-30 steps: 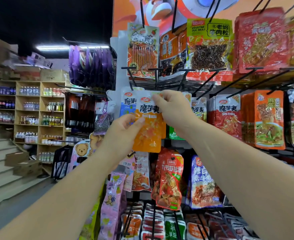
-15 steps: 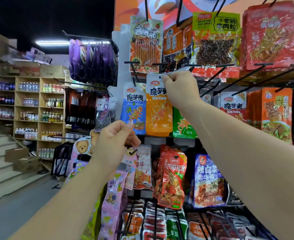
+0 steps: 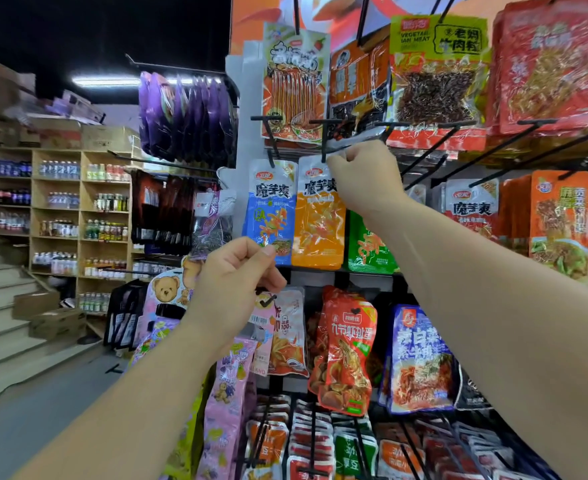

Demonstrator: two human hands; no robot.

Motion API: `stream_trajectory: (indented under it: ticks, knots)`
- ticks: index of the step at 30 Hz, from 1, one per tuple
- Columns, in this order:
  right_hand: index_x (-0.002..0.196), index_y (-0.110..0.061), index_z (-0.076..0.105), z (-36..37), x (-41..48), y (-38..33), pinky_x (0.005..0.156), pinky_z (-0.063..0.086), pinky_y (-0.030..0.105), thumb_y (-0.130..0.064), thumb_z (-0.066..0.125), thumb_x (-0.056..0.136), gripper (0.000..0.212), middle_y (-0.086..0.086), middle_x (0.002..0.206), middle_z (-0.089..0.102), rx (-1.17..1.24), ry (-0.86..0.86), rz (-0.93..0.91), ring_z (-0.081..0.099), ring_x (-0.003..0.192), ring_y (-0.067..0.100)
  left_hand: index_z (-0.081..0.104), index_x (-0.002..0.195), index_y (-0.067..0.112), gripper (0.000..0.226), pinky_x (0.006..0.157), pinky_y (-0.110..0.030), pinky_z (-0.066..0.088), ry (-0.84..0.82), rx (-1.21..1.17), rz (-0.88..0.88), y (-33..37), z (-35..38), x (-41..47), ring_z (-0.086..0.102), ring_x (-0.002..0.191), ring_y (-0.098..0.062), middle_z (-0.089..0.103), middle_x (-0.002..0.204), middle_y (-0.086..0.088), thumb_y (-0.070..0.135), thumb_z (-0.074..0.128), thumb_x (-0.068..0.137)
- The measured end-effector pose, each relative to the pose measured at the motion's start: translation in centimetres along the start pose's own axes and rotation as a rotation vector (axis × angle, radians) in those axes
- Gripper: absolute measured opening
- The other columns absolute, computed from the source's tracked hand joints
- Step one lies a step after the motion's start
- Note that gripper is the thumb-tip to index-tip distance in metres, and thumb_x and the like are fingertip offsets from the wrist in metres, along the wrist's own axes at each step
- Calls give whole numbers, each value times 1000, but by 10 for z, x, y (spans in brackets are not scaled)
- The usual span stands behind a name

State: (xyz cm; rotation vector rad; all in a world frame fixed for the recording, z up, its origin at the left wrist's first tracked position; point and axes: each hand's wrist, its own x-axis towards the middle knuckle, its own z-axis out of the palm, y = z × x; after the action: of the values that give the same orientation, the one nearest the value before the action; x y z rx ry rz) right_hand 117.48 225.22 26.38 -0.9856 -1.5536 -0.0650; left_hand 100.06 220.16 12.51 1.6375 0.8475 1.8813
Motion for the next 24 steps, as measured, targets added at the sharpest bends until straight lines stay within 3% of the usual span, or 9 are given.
stream_trajectory:
  ticks: [4, 6, 7, 11, 13, 15, 17, 21, 24]
  knots:
    - [57, -15, 43, 2, -2, 11, 47, 27, 27, -30, 60, 103, 51, -1, 52, 38, -155, -24, 10, 34, 49, 18, 60, 74, 10, 32, 56, -14, 48, -2, 20, 8, -1, 1, 1, 66, 63, -15, 72, 68, -7, 14, 57, 105]
    - [89, -13, 63, 3, -7, 17, 63, 36, 29, -33, 63, 102, 24, 1, 75, 54, -243, -19, -20, 49, 69, 20, 60, 74, 10, 32, 58, -13, 48, 9, 20, 23, -3, 1, 0, 66, 63, -13, 72, 67, -6, 13, 57, 105]
    - [109, -13, 62, 4, -12, 21, 67, 37, 30, -32, 66, 100, 22, 2, 85, 57, -275, -14, -41, 52, 77, 21, 59, 73, 9, 32, 57, -12, 47, 12, 19, 31, -3, 2, -1, 66, 62, -12, 72, 67, -5, 11, 56, 105]
    - [127, -16, 50, 4, -36, 34, 70, 41, 33, -30, 79, 89, 50, 3, 110, 50, -504, -13, -335, 53, 90, 24, 59, 74, 7, 31, 57, -12, 48, 20, 25, 55, -4, 4, -2, 65, 59, -8, 72, 65, -4, 9, 56, 105]
    - [134, -21, 56, 5, -40, 40, 86, 48, 39, -37, 83, 83, 59, 7, 130, 48, -706, -62, -469, 53, 110, 29, 60, 75, 8, 30, 58, -13, 49, 24, 45, 55, -5, 4, -1, 66, 61, -10, 72, 65, -4, 10, 56, 105]
    - [143, -30, 56, 5, -40, 44, 109, 38, 50, -47, 80, 83, 67, 10, 153, 41, -861, -138, -549, 40, 139, 35, 62, 76, 8, 29, 62, -16, 53, 15, 70, 52, -5, 4, 2, 66, 64, -14, 72, 68, -5, 12, 57, 105]
    - [154, -39, 42, 5, -38, 44, 121, 22, 53, -56, 70, 89, 72, 7, 168, 23, -941, -232, -552, 16, 156, 33, 63, 79, 8, 27, 67, -21, 56, -9, 105, 40, -4, 3, 8, 67, 66, -17, 74, 69, -6, 15, 58, 105]
    - [161, -44, 22, 6, -36, 45, 127, 11, 53, -65, 58, 94, 79, 3, 173, 3, -978, -304, -503, 0, 160, 28, 71, 83, 14, 22, 65, -18, 54, -32, 192, 97, 8, 2, 23, 68, 70, -7, 76, 76, 0, 17, 63, 103]
    - [163, -44, 10, 9, -37, 45, 127, 9, 56, -64, 54, 97, 82, 1, 174, -7, -1001, -345, -461, -5, 160, 28, 77, 99, 24, 9, 97, -25, 48, -38, 570, 262, 12, -1, 44, 64, 110, -7, 71, 118, 4, 23, 68, 100]
